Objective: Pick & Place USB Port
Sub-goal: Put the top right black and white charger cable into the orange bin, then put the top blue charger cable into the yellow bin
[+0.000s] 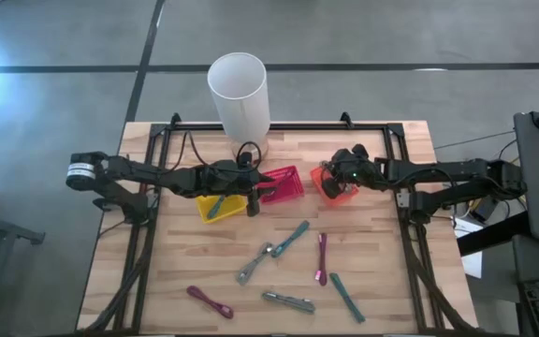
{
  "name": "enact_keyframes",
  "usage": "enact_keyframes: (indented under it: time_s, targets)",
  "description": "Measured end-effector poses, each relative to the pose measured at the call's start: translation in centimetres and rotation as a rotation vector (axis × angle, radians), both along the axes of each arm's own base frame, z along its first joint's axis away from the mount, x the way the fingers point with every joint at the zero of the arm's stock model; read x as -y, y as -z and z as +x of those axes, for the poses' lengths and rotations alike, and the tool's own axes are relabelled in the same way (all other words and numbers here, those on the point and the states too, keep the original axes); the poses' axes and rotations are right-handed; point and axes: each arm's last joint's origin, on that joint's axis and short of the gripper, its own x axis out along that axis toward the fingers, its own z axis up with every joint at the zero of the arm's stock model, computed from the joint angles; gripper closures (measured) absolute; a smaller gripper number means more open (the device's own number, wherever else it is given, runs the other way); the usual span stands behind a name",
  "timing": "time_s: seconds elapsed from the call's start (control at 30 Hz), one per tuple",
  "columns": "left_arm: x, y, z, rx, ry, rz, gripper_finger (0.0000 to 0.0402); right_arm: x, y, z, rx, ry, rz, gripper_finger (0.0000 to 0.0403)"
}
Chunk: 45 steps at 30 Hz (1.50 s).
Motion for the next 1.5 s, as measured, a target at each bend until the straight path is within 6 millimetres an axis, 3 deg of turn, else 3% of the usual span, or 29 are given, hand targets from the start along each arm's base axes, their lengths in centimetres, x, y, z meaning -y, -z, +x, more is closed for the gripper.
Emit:
enact_keyframes:
  time_s: [0.57, 0.7, 1.03, 1.5]
  targets:
    - [0.0, 0.0, 0.0, -0.001, 0.000, 0.000, 0.0285, 0.2, 2.8, 1.6, -0.146, -0.073, 0.055, 0.0291]
    - [0.0, 0.0, 0.0, -0.001, 0.000, 0.000, 0.0284, 0.3, 2.3, 2.1, -0.149, -0.085, 0.045, 0.0278]
    - [0.0, 0.2, -0.1, -0.009, -0.015, -0.047, 0.0284, -0.4, -1.4, 2.5, 0.031, -0.248, 0.139, 0.0264]
    - [0.2, 1.3, -0.5, -0.125, -0.001, -0.135, 0.0284, -1.9, -1.3, 2.4, -0.011, -0.422, 0.096, 0.0281]
